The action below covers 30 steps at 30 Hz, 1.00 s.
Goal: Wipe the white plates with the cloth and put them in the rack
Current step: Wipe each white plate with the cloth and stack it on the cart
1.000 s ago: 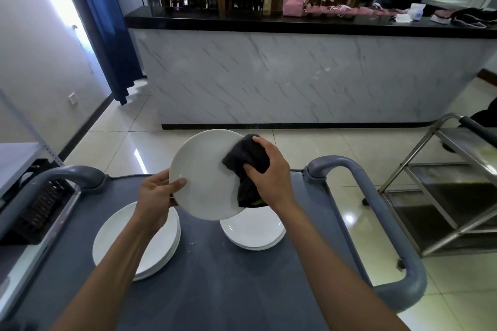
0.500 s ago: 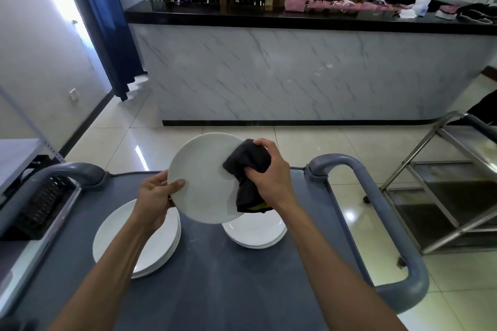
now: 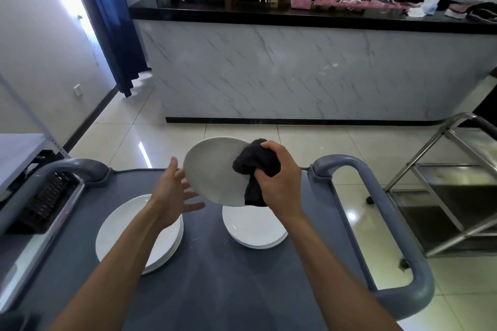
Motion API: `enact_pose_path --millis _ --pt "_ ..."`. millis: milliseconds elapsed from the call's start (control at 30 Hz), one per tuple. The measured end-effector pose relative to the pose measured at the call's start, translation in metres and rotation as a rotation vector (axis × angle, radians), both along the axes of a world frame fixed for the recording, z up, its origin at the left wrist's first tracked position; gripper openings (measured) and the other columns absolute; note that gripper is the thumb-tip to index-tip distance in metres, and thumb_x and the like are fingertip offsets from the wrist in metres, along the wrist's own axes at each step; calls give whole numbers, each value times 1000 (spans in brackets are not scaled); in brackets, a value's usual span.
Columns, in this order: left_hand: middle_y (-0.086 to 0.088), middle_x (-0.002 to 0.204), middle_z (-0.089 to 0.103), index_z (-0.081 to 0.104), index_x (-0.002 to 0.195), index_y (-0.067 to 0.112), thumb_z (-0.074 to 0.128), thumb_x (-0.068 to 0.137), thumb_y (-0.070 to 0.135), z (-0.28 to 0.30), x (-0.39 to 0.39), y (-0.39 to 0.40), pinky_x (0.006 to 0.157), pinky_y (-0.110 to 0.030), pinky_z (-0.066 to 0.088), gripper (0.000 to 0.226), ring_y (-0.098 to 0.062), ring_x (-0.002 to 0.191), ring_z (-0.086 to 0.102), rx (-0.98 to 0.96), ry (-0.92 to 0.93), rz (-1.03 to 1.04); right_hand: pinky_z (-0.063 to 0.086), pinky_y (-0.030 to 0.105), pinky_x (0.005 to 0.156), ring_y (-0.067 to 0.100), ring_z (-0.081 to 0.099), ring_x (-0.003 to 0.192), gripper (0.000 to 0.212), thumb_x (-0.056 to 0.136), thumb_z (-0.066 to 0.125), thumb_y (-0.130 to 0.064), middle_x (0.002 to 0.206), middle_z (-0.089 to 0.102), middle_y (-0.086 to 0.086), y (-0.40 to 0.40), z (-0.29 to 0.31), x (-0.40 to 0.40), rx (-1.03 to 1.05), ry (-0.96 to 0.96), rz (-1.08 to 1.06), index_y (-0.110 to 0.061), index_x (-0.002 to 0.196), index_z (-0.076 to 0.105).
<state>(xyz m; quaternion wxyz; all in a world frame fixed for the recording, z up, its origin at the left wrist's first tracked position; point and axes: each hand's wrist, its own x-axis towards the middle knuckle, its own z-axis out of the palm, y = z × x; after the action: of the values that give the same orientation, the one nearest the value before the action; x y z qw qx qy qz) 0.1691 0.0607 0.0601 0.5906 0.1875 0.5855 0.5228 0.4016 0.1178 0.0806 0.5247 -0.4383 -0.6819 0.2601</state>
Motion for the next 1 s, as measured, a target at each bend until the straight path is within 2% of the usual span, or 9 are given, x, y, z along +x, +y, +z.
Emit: enact_pose_path --millis 200,367,500,567,600,667,733,833,1000 --pt "-32 127 61 57 132 15 44 94 64 3 -5 1 87 -48 50 64 -52 107 65 -170 -108 -207 53 33 81 15 62 100 62 69 71 4 108 66 -9 -5 -5 2 193 -112 19 -33 116 56" --pt "-28 120 68 57 128 3 44 96 54 6 -5 -2 73 -37 43 61 -50 108 66 -224 -131 -233 55 36 75 24 64 98 58 70 70 2 107 67 2 -7 -10 5 346 -209 73 -29 117 55" --pt "-26 118 69 59 125 7 43 96 22 7 0 -2 57 -27 41 36 -43 105 69 -157 -170 -140 54 35 74 24 64 96 61 67 71 2 108 65 1 -7 -20 2 401 -269 96 -28 117 57" --pt "-29 121 67 60 124 -2 40 96 6 6 -1 -1 48 -23 47 35 -43 102 71 -109 -275 -68 54 36 73 24 64 96 60 67 71 3 110 65 1 -6 -26 4 431 -290 108 -27 118 57" --pt "-31 122 65 60 123 -8 39 96 -1 5 -1 -2 49 -22 53 35 -42 99 71 -88 -334 -24 54 37 73 25 64 95 60 68 71 4 110 65 2 -5 -28 5 446 -302 118 -27 118 57" --pt "-35 117 65 56 118 -21 40 96 -8 2 -2 -1 65 -29 63 30 -42 97 72 -50 -408 80 55 39 72 26 64 97 59 70 69 4 112 64 2 -3 -32 6 470 -332 148 -27 119 58" --pt "-30 113 64 55 111 -23 44 95 -9 -2 -6 0 80 -35 61 24 -39 99 71 -6 -379 155 55 41 71 25 63 99 56 73 67 3 115 63 1 -1 -34 6 494 -365 190 -26 120 59" --pt "-19 107 57 58 108 -15 50 94 -7 -1 -13 1 68 -25 61 19 -22 83 63 15 -274 184 55 41 75 27 63 108 54 76 64 4 120 63 4 0 -37 7 508 -376 237 -26 120 60" --pt "-9 85 75 63 106 -6 51 98 0 10 -16 -3 59 -24 59 16 -18 72 72 23 -263 207 56 41 82 28 60 119 58 77 67 7 129 61 7 -4 -47 8 479 -399 274 -27 123 60"
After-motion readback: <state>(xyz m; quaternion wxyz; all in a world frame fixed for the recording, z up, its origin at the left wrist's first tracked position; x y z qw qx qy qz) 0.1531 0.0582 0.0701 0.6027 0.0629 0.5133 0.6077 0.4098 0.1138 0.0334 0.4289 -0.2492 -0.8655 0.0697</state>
